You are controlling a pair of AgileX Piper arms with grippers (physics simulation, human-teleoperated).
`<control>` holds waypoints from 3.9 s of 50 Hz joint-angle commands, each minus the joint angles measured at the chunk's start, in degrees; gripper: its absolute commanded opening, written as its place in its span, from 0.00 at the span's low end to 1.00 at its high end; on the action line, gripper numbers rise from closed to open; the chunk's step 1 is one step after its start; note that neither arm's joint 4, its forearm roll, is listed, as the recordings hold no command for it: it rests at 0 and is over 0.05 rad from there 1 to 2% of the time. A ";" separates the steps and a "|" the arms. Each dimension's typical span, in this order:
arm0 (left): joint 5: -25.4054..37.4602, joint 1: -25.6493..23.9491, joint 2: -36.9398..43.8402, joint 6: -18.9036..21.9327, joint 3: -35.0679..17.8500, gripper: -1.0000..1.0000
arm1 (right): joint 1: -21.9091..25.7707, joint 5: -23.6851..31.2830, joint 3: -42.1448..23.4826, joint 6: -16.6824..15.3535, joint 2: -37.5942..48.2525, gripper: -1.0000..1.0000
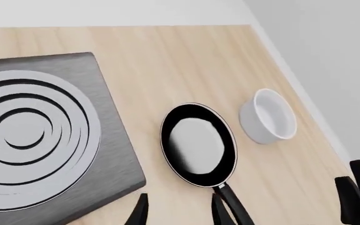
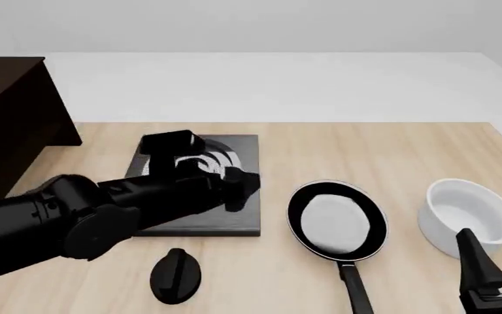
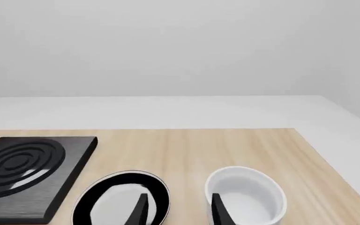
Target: Put the frying pan under the cabinet shelf.
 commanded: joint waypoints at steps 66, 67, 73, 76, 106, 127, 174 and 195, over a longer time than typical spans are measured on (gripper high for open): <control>-12.54 -16.17 22.84 -19.93 -4.28 1.00 | -0.04 -0.17 0.07 0.01 0.10 1.00; -12.60 -16.14 22.94 -19.99 -4.35 1.00 | -0.03 -0.10 0.06 0.01 0.03 1.00; -13.74 -16.96 24.47 -20.97 -4.87 1.00 | -0.04 -0.30 0.07 0.05 0.25 1.00; -13.97 -17.24 25.27 -21.13 -5.28 1.00 | -0.03 -0.29 0.07 0.01 0.23 1.00; -17.85 -19.60 31.99 -25.09 -7.55 1.00 | -0.03 -0.27 0.07 -0.01 0.19 1.00; -20.60 -20.83 36.60 -26.44 -9.33 1.00 | -0.04 -0.27 0.07 0.00 0.20 1.00; -28.24 -24.13 43.28 -31.82 -11.74 1.00 | -0.04 -0.27 0.07 0.01 0.19 1.00; -31.50 -25.07 47.30 -34.62 -13.32 1.00 | -0.03 -0.27 0.07 -0.03 0.19 1.00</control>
